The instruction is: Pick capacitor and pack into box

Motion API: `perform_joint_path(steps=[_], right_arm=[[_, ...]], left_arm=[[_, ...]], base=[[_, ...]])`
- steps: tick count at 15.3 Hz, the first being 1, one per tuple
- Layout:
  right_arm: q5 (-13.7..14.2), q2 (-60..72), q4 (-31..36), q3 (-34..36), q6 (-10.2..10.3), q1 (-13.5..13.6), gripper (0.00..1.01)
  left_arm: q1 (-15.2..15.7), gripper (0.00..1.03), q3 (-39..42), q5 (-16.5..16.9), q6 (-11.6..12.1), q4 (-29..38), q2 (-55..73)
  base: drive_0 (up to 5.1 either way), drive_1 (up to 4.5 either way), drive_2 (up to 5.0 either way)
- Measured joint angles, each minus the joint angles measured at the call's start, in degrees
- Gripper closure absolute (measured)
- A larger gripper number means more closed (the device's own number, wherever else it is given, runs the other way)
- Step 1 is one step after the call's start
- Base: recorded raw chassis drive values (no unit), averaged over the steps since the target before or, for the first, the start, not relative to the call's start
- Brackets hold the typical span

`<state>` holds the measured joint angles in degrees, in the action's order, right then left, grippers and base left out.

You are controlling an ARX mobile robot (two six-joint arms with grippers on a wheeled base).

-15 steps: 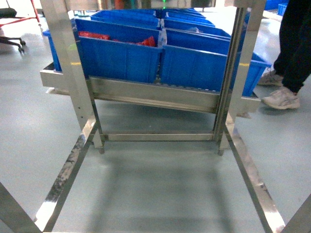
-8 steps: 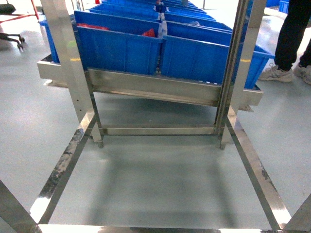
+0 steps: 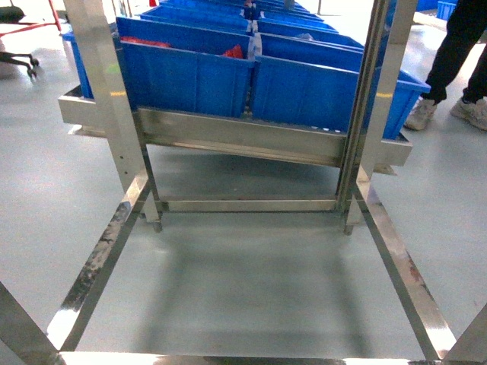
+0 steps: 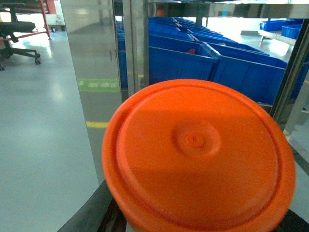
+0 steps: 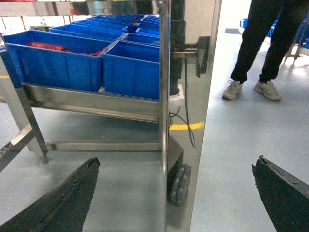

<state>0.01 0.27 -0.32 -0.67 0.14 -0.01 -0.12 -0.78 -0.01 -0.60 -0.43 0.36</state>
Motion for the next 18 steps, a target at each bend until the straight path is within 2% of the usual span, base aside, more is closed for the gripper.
perform_joint_path(steps=[18], right_arm=[[0.02, 0.00, 0.17, 0.00, 0.00, 0.00, 0.03]], left_arm=[[0.00, 0.58, 0.00, 0.00, 0.00, 0.07, 0.00]], base=[[-5.0, 2.46, 2.5]])
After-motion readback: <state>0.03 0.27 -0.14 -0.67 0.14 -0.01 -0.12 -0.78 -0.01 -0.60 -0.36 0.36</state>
